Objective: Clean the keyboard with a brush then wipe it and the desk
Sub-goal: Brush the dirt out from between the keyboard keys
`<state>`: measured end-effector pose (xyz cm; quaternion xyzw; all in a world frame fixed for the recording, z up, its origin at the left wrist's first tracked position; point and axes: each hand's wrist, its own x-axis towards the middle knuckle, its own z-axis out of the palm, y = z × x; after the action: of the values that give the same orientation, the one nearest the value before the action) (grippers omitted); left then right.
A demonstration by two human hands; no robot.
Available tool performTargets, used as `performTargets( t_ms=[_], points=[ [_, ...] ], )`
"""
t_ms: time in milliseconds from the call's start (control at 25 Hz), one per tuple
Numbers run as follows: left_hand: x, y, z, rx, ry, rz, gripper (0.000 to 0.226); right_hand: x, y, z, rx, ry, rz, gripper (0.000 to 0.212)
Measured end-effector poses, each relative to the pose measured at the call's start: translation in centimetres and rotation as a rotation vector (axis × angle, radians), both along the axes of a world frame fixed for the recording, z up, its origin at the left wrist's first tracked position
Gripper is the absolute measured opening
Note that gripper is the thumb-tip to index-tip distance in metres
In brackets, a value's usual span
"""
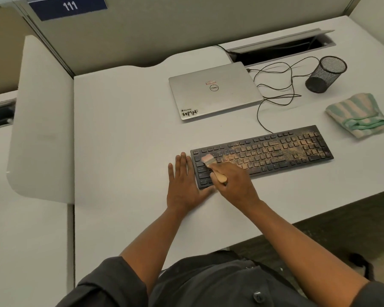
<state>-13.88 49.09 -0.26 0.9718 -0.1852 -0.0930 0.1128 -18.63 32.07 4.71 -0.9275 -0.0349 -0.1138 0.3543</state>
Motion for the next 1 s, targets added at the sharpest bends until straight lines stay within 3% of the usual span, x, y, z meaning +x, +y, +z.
performTargets(
  t_ms=[200,360,560,760,920,1000],
  points=[
    [-0.1,-0.1,0.1,-0.001,0.003,-0.001,0.132,-0.5,-1.4,-0.1,0.055,-0.028,-0.237,0.027],
    [0.0,0.0,0.1,-0.012,0.012,0.002,0.134,0.2,0.5,0.4,0.038,-0.013,-0.124,0.029],
    [0.0,0.1,0.0,-0.016,0.01,0.0,0.132,0.4,-1.3,0.1,-0.012,-0.005,-0.353,0.027],
    [0.0,0.1,-0.1,-0.025,0.006,-0.004,0.134,0.6,0.5,0.4,0.015,-0.009,-0.214,0.03],
    [-0.1,0.1,0.0,-0.029,0.001,-0.005,0.133,1.0,-0.6,0.7,0.03,-0.055,-0.367,0.022],
    [-0.1,0.1,-0.1,-0.033,0.006,-0.007,0.132,1.5,-0.8,1.3,0.025,-0.048,-0.372,0.03]
  ],
)
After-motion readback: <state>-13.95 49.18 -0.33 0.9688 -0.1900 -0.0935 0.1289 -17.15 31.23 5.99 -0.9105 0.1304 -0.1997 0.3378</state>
